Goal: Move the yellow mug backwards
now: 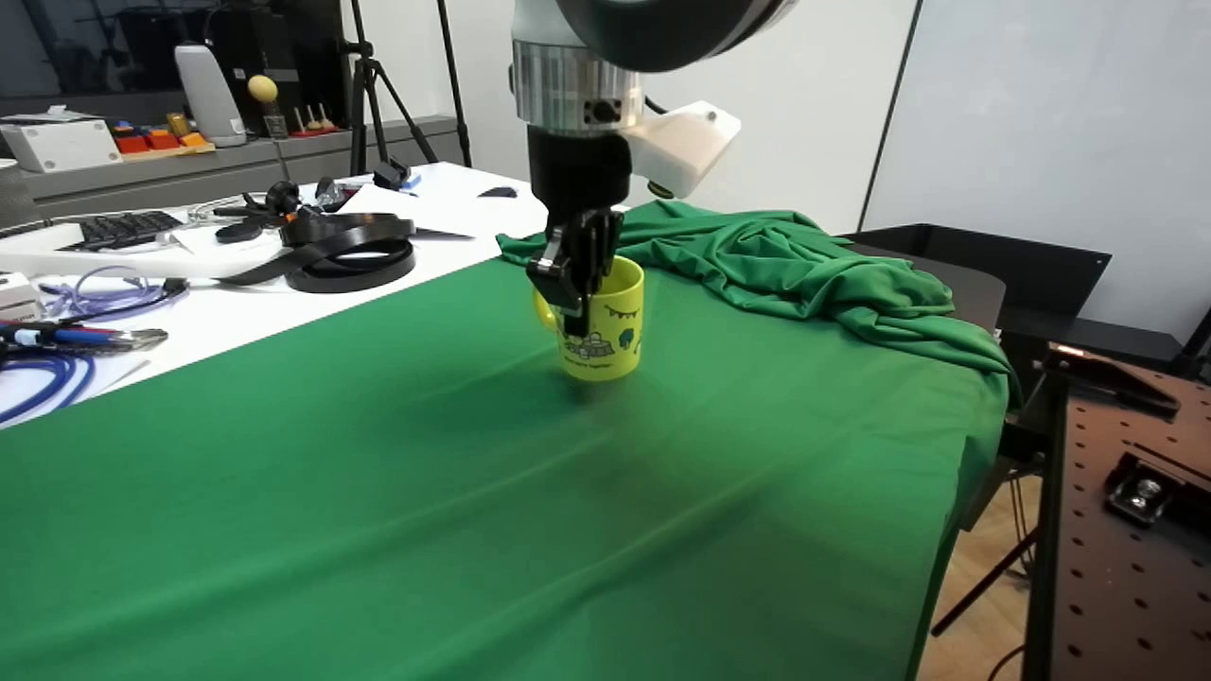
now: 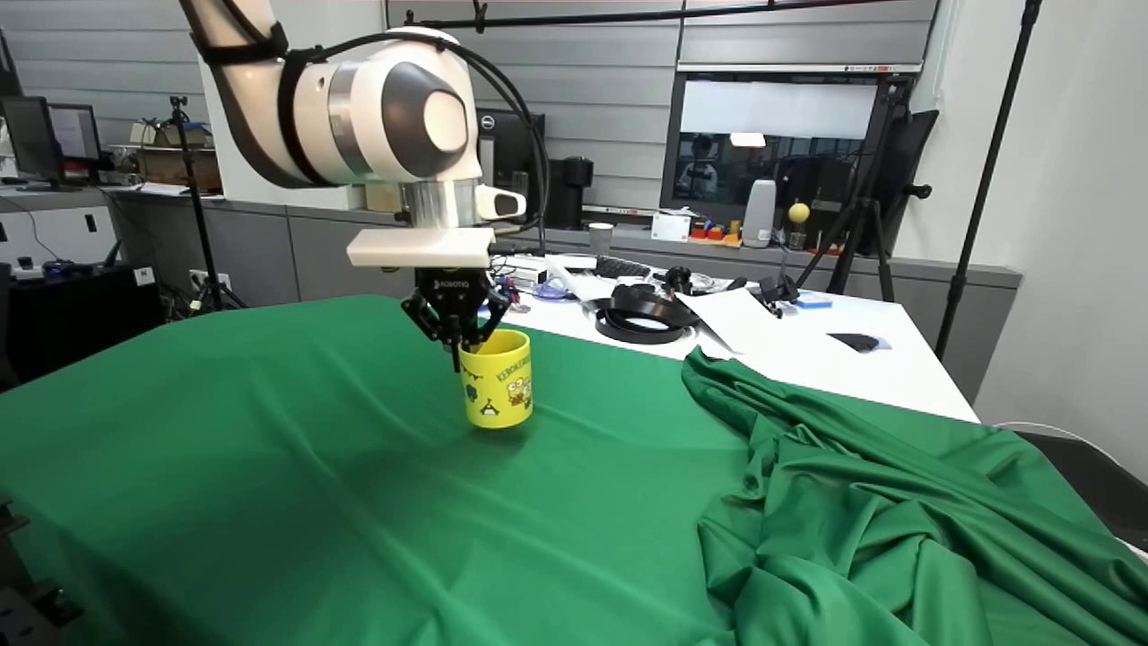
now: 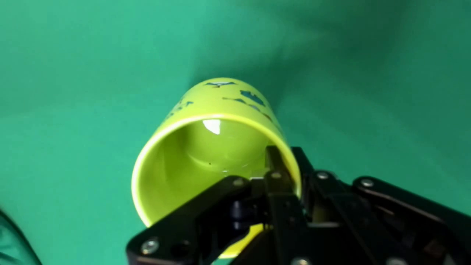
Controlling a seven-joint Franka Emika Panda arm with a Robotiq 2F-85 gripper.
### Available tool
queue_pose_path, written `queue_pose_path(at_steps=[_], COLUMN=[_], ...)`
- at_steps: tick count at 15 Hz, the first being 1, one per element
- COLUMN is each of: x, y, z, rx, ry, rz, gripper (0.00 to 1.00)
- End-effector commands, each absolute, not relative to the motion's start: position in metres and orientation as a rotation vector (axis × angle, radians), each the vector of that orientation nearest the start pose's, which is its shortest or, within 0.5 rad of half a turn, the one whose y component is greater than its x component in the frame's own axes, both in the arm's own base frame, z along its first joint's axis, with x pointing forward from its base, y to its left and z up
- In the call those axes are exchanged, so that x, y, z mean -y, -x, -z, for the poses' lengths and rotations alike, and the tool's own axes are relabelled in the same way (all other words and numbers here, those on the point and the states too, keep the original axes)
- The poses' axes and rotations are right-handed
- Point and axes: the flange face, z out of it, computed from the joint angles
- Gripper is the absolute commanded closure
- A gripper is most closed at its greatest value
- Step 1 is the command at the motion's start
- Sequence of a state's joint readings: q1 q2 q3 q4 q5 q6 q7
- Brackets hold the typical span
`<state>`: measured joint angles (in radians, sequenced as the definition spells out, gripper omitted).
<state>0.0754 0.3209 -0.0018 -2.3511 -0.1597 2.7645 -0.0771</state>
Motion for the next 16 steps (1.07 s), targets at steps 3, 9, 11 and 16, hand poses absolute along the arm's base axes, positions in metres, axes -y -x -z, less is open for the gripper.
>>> queue_pose_path(at_steps=[3, 9, 11, 16], x=[-0.071, -0.097, -0.101, -0.107], y=[-0.56, -0.577, -0.58, -0.584], z=[-0.22, -0.197, -0.19, -0.181], rx=[0.517, 0.582, 0.593, 0.6], ry=[3.138, 3.136, 3.138, 3.126], rz=[0.166, 0.055, 0.032, 0.04], gripper=[0.98, 0.98, 0.98, 0.98])
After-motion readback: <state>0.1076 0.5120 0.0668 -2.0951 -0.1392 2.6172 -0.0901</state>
